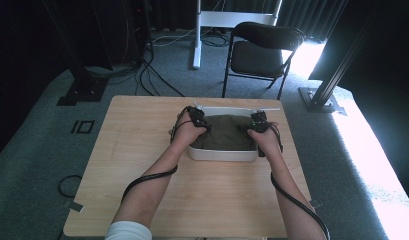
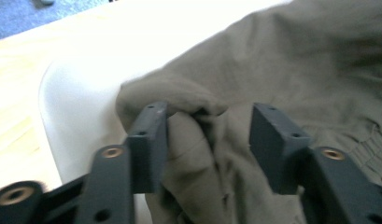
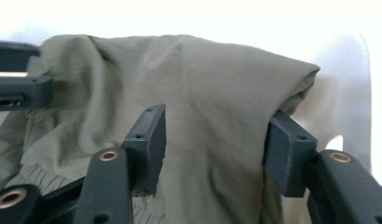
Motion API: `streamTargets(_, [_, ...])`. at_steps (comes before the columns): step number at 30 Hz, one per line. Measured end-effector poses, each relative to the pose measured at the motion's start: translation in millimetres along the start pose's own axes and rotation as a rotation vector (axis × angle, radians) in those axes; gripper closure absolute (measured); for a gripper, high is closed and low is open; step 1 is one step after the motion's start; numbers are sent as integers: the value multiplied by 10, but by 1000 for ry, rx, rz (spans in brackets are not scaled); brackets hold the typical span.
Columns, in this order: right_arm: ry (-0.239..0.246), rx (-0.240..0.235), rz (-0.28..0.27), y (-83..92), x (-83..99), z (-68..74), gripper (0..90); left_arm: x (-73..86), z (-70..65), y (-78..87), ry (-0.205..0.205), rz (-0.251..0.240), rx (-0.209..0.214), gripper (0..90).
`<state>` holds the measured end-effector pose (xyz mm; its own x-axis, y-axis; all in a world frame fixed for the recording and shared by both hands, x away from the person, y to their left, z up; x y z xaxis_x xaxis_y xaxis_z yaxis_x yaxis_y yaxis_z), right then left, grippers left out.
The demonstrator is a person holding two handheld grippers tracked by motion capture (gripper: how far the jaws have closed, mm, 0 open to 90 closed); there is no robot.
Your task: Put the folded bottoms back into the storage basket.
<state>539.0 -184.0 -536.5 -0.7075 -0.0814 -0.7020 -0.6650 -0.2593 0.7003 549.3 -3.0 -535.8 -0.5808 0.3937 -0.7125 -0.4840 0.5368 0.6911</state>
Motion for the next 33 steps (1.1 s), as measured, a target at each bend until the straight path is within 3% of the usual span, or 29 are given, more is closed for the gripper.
streamTargets(5, [-12,-22,-28,68,-60,27,341,-44,-40,43,21,-35,23,408])
streamTargets(6, [-14,-23,-46,90,-87,31,323,-77,-73,71,-6,-61,39,408])
streamTargets(7, [-13,-40,-79,147,-139,49,313,-94,-82,92,-22,-73,40,345])
streamTargets(9, [-6,-57,-120,202,-196,65,268,-142,-109,134,-32,-108,45,309])
streamTargets(11, [18,-56,-152,243,-234,74,258,-162,-131,185,-9,-108,33,267])
streamTargets(12, [35,-54,-169,255,-247,83,253,-174,-144,202,-17,-115,24,243])
streamTargets(14, [44,-62,-154,271,-216,99,197,-216,-170,244,-1,-171,28,180])
streamTargets(15, [49,-68,-159,273,-207,105,201,-231,-194,261,-21,-198,35,180])
streamTargets(18, [86,-74,-179,293,-186,132,189,-193,-246,319,-82,-216,39,180])
streamTargets(20, [90,-79,-195,316,-177,146,153,-201,-252,360,-61,-258,34,180])
streamTargets(21, [85,-59,-204,322,-176,132,139,-201,-255,380,-52,-272,32,180])
streamTargets(23, [130,-22,-213,344,-164,111,140,-197,-275,423,-66,-289,29,180])
streamTargets(26, [133,-61,-222,397,-145,152,136,-181,-330,484,-89,-297,39,180])
streamTargets(30, [155,-61,-230,459,-116,183,136,-163,-421,548,-116,-305,61,180])
streamTargets(33, [161,-67,-226,493,-80,215,136,-142,-455,568,-113,-309,70,180])
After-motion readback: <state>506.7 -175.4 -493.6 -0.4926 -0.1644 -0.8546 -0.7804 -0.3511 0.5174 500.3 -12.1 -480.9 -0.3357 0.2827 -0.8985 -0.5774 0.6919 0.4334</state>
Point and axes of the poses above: each handheld gripper's, and its own axes: y roughly backward along the jaws, x roughly out of its underside, z roughly to its left, the point moved 9 cm from there along -y, roughly forward along the jaws, and after that the axes turned 8 degrees about x, right-handed, at the moved point
